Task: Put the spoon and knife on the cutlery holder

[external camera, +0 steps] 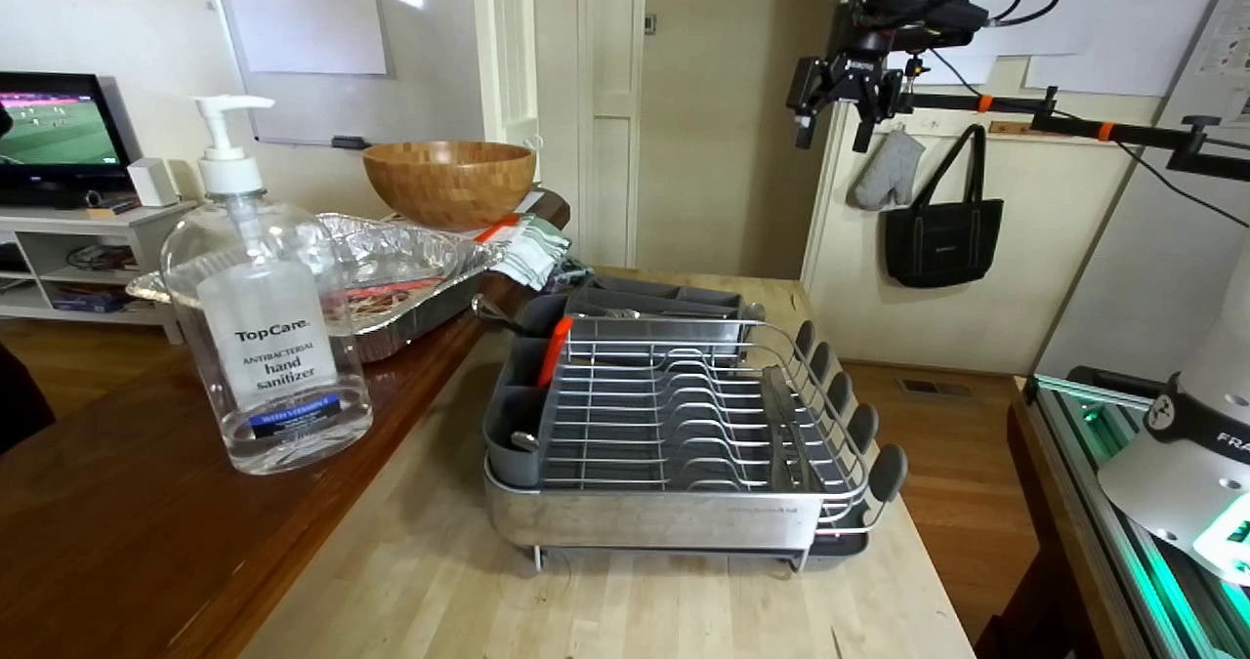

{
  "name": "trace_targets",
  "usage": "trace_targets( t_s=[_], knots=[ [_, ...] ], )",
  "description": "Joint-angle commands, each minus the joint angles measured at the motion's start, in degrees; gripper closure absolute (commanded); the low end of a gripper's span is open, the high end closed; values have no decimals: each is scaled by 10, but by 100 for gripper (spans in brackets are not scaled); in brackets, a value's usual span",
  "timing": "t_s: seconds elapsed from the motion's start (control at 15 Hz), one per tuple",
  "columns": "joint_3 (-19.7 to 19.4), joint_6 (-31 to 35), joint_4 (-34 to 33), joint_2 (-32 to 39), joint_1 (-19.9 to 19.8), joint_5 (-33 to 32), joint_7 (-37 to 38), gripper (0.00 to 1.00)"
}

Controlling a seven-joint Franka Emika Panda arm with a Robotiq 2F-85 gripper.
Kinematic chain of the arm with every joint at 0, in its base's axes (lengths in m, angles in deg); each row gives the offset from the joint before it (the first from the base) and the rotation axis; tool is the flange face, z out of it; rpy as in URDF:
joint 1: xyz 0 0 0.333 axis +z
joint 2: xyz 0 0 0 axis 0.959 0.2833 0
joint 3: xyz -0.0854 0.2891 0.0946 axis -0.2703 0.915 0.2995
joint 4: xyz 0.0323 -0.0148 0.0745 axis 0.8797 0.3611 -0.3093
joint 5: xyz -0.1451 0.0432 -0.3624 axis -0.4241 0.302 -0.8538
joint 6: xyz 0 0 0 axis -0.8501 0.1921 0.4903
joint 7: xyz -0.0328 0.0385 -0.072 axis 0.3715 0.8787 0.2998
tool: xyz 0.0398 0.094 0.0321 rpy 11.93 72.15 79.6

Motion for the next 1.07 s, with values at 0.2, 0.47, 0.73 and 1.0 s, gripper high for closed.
trace_targets(
  t_s=[0.2, 0.47, 0.73, 1.0],
  knots=[
    [-20, 65, 67, 73, -50, -17, 103, 0],
    [-29, 58, 66, 71, -43, -13, 86, 0],
    [-28, 164, 113, 42, -47, -11, 115, 0],
    [-37, 348, 172, 59, -56, 10, 139, 0]
  ],
)
